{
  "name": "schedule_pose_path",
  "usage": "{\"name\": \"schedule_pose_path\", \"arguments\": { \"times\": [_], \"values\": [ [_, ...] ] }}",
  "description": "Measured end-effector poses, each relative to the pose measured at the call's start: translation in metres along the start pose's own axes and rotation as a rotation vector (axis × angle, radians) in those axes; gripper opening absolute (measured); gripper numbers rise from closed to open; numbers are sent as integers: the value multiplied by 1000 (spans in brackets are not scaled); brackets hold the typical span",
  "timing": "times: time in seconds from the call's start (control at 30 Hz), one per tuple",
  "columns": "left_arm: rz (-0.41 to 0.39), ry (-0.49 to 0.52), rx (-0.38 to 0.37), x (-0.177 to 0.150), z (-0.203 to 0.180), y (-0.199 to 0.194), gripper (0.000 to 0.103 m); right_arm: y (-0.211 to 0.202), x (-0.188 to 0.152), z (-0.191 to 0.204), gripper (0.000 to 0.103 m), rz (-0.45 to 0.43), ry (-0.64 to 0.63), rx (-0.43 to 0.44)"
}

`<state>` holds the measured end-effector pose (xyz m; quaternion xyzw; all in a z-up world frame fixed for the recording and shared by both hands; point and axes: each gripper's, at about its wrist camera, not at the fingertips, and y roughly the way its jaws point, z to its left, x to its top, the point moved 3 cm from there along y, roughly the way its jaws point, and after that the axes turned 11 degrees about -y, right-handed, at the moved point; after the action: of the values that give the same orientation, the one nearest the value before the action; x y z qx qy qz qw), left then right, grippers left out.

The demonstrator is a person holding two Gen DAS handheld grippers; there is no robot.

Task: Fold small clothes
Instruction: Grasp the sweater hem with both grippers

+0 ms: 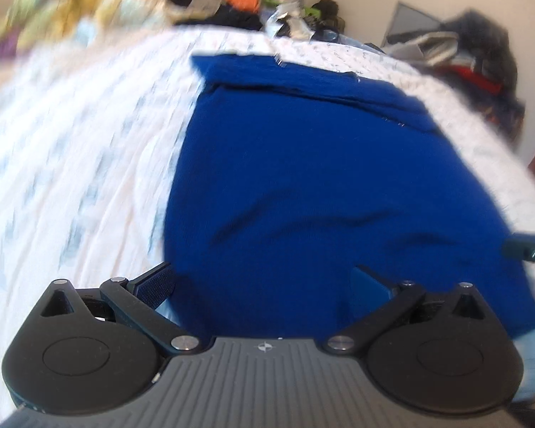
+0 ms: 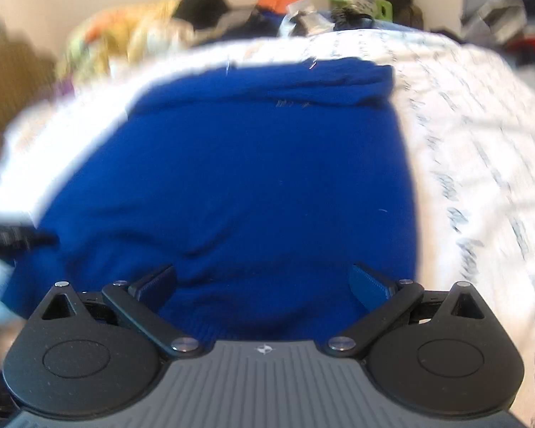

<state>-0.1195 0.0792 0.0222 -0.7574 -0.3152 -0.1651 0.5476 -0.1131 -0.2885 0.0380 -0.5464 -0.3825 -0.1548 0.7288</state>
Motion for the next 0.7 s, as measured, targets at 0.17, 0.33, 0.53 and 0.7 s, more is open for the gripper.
{"name": "schedule_pose_path", "arguments": {
  "times": [0.17,0.33,0.53,0.7],
  "values": [
    [63,-196,-124,-2,25,-16,103,-33,-14,-63,103,70,306,44],
    [120,-240,-107,-1,37,-25,97,-32,-27,-54,103,167,320,156],
    [139,-312,-126,1,56,-29,101,-29,-35,-37,103,177,461,366],
    [196,-351,-226,-2,51,-23,86,-17,-21,-35,94,175,456,381]
  ]
}}
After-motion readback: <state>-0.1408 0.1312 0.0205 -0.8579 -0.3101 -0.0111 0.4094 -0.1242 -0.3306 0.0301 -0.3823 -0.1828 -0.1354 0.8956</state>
